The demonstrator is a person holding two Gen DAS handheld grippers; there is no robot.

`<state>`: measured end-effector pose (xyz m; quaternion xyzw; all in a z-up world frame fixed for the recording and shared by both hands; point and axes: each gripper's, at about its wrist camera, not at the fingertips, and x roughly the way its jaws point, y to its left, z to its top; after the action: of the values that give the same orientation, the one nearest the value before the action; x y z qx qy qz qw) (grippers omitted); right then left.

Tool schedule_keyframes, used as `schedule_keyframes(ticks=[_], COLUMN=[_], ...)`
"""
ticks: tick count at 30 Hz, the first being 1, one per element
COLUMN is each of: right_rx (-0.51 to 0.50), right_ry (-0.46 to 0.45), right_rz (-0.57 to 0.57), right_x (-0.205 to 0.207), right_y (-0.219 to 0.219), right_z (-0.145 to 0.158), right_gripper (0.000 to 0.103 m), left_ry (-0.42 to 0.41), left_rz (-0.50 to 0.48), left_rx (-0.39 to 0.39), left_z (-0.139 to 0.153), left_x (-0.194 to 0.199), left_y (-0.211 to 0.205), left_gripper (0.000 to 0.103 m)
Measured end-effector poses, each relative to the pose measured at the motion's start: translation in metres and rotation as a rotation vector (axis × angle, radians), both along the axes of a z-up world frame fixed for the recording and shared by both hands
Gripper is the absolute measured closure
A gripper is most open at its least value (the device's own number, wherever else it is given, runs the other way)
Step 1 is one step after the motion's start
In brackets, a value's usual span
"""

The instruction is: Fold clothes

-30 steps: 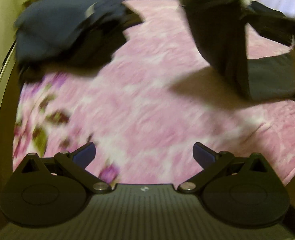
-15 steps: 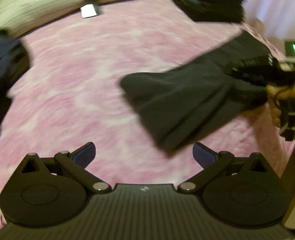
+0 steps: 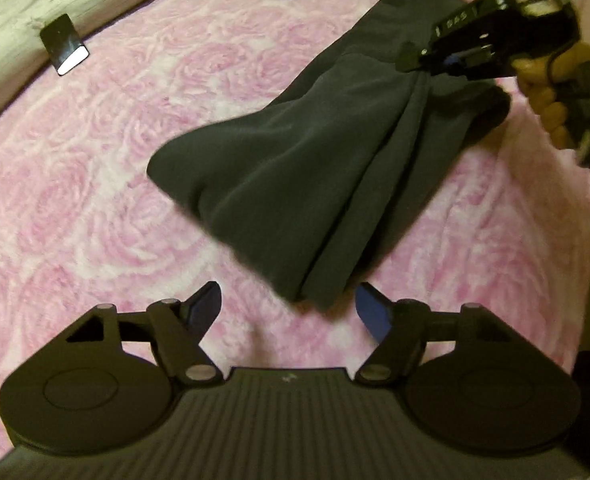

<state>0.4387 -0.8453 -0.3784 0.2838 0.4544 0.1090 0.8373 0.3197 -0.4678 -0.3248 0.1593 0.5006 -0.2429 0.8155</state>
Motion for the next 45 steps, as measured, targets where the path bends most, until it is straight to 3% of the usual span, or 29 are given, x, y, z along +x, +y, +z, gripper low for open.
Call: schedule_keyframes(ticks=[4, 9, 11, 13, 18, 23, 27, 34, 41, 43, 45], right_rx=[-0.034, -0.078, -0.093, -0.101, -0.104, -0.118, -0.132, -0.107, -0.051, -0.024, 0.026], right_ry=[0.009, 0.017, 0.017, 0.008, -0.050, -0.049, -0.025, -0.027, -0.012, -0.033, -0.123], right_rz=[0.006, 0.018, 0.019, 0.017, -0.004, -0.011, -0.024, -0.021, -0.029, -0.008, 0.032], right_x=[0.004, 0.002, 0.002, 0.002, 0.003, 0.007, 0.006, 0.005, 0.009, 0.011, 0.012], right_y=[0.002, 0.010, 0.012, 0.014, 0.020, 0.026, 0.022, 0.018, 0.011, 0.008, 0.005], right_z=[-0.001, 0.000, 0.000, 0.004, 0.022, 0.020, 0.013, 0.015, 0.011, 0.017, 0.032], right_gripper=[0.092, 0.092, 0.092, 0.092, 0.092, 0.092, 0.092, 0.092, 0.092, 0.092, 0.092], left_ry=[-0.014, -0.037, -0.040, -0.036, -0.048, 0.028, 0.033, 0.028, 0.013, -0.011, -0.037], left_rz=[0.056, 0.033, 0.029, 0.031, 0.159, 0.240, 0.238, 0.139, 0.188, 0.177, 0.161], left_rx=[-0.037, -0.047, -0.031, -0.020, -0.038, -0.085, -0.095, -0.039, 0.022, 0.028, 0.032], left_z=[-0.002, -0.015, -0.023, -0.031, -0.011, -0.019, -0.017, -0.008, 0.009, 0.015, 0.021], left_x=[0.002, 0.002, 0.003, 0.004, -0.021, -0.030, -0.028, -0.045, -0.029, -0.017, -0.005], left_y=[0.020, 0.011, 0.003, -0.004, -0.007, -0.011, -0.010, -0.027, -0.009, -0.011, -0.014], left_gripper=[0.045, 0.051, 0.063, 0.093, 0.102, 0.103, 0.103, 0.102, 0.095, 0.094, 0.092])
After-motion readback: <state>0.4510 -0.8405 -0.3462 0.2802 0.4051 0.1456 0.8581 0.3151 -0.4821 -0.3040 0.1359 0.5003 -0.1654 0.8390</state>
